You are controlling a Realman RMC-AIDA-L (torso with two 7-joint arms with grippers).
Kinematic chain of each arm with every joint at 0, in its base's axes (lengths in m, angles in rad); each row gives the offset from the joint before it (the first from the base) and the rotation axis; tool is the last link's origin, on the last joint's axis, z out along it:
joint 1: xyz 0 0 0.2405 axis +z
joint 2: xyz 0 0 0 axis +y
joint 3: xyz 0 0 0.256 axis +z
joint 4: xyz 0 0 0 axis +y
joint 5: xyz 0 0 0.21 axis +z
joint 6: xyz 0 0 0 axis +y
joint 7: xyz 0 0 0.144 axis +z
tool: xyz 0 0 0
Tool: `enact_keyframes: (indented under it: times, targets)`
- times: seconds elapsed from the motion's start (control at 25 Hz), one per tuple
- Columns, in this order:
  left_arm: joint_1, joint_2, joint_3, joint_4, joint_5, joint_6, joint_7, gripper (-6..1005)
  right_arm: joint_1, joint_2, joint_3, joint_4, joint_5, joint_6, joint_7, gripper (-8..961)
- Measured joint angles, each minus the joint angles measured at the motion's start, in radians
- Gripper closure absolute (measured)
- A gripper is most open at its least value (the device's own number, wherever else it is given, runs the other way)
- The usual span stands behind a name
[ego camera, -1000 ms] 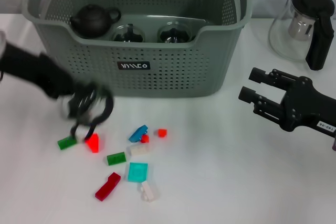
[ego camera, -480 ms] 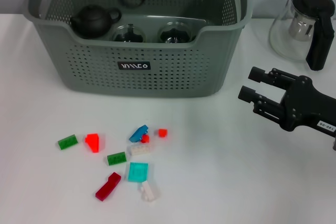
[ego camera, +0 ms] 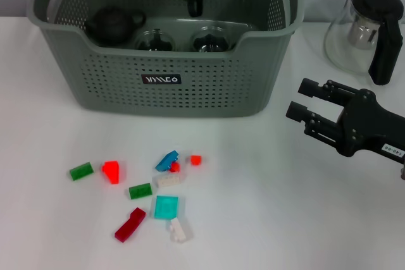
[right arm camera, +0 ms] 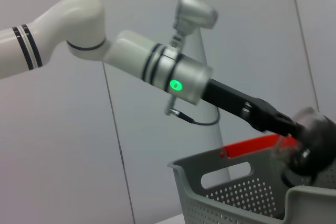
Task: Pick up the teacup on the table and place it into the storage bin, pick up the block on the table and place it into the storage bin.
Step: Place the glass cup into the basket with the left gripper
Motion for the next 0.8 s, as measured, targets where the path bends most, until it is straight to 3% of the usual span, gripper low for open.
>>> enact_keyframes:
  times: [0.12,0.24,0.44,0.64,0.72,0.8]
  targets:
    - [-0.035,-0.061,0.014,-0.064,0.183,-0.129,-0.008,912,0.000,-0.001,0.001,0.000,0.000,-0.001,0.001,376]
    - [-0.063,-0.090,0.049,-0.162,0.278,-0.235,-0.001,902,0.000,-0.001,0.005,0.000,0.000,-0.001,0.002,376]
    - [-0.101,-0.079,0.104,-0.304,0.281,-0.340,-0.006,885,-0.001,-0.002,0.011,0.000,0.000,-0.001,0.004,376]
    - [-0.115,-0.071,0.118,-0.344,0.283,-0.342,-0.007,869,0.001,-0.002,0.011,0.001,0.000,-0.002,0.003,376]
    - [-0.104,-0.074,0.111,-0.313,0.283,-0.331,-0.013,639,0.001,-0.003,0.011,0.003,0.000,-0.003,0.002,376]
    - [-0.063,-0.089,0.090,-0.214,0.277,-0.291,-0.024,554,-0.002,-0.004,0.011,0.004,0.000,-0.003,0.002,376]
